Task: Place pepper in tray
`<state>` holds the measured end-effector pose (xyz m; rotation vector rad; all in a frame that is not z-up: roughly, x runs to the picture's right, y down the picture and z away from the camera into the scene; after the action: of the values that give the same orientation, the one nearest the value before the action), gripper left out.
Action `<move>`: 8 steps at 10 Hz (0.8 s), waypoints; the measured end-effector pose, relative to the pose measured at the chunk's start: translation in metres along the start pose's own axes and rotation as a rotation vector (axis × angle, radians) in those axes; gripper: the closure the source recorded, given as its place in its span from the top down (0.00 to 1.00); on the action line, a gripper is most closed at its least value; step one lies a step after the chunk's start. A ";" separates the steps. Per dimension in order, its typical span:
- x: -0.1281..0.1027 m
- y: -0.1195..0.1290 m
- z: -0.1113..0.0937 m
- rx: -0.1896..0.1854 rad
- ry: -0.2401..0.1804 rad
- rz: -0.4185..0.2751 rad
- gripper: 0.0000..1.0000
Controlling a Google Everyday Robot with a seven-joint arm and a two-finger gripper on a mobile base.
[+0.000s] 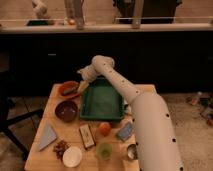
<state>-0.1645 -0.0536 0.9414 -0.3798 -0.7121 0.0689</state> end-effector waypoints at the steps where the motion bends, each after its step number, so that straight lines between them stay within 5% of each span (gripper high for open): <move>1: 0.001 -0.001 0.003 -0.003 0.003 0.002 0.80; 8: -0.001 -0.003 0.025 -0.017 0.015 0.013 0.80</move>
<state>-0.1817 -0.0481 0.9595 -0.4008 -0.6959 0.0724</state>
